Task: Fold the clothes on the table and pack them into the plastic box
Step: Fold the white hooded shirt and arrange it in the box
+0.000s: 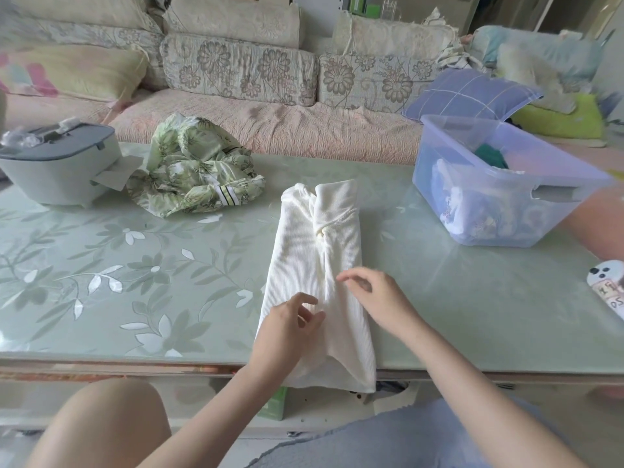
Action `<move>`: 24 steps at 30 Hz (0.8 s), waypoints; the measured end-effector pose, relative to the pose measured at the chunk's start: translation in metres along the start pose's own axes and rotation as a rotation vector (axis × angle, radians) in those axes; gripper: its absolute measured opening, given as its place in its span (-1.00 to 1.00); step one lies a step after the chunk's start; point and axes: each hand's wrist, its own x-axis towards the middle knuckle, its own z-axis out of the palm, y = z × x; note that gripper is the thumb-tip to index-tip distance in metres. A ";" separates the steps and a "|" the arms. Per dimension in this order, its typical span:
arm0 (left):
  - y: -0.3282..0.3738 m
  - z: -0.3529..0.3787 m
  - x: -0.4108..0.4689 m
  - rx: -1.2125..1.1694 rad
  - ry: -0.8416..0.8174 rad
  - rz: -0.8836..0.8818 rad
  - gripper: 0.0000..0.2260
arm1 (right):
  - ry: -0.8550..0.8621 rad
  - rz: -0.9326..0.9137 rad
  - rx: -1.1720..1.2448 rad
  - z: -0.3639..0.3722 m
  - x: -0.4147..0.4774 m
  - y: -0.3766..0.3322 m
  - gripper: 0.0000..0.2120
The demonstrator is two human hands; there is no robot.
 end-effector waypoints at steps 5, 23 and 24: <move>0.016 0.005 0.012 0.157 0.011 -0.051 -0.70 | 0.122 0.175 -0.052 0.011 0.056 -0.009 -0.82; 0.012 -0.005 0.005 0.223 -0.011 0.152 -0.85 | -0.026 -0.068 -0.092 0.039 0.080 0.008 -0.54; 0.009 -0.012 0.007 0.250 0.018 0.203 -0.85 | -0.036 -0.091 -0.046 0.034 0.076 0.010 -0.49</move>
